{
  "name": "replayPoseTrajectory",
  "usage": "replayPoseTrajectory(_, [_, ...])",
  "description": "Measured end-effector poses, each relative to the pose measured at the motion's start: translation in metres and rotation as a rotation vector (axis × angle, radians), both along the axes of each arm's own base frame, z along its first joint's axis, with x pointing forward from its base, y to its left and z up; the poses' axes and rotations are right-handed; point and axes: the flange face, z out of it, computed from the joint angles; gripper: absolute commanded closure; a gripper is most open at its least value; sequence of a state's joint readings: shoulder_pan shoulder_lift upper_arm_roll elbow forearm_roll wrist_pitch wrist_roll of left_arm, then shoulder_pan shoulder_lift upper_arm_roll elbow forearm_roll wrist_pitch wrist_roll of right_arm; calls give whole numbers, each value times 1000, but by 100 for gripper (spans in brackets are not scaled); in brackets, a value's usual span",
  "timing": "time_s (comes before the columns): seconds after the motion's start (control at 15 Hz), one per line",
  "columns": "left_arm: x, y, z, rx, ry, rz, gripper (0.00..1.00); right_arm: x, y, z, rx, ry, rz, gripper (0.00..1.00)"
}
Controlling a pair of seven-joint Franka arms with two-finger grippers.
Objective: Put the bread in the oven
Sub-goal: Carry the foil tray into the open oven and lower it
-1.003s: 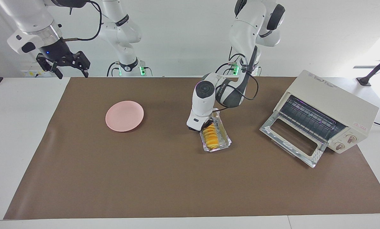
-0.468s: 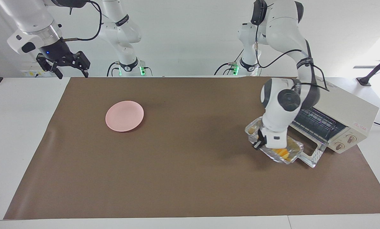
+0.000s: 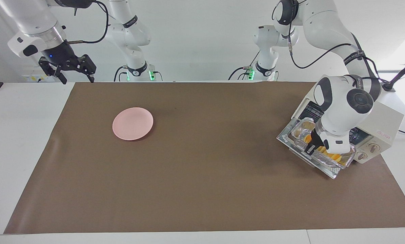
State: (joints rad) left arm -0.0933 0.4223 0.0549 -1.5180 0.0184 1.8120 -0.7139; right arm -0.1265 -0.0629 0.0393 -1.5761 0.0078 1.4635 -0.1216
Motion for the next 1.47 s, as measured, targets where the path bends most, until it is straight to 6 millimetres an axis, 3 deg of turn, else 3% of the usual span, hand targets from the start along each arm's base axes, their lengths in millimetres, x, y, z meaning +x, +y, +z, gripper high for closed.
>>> replayPoseTrajectory(0.6, [-33,65,4,-24,44,-16,100,0,0,0,0,0,0,0])
replayPoseTrajectory(1.47, [-48,44,-8,-22,80,-11,100,0,0,0,0,0,0,0])
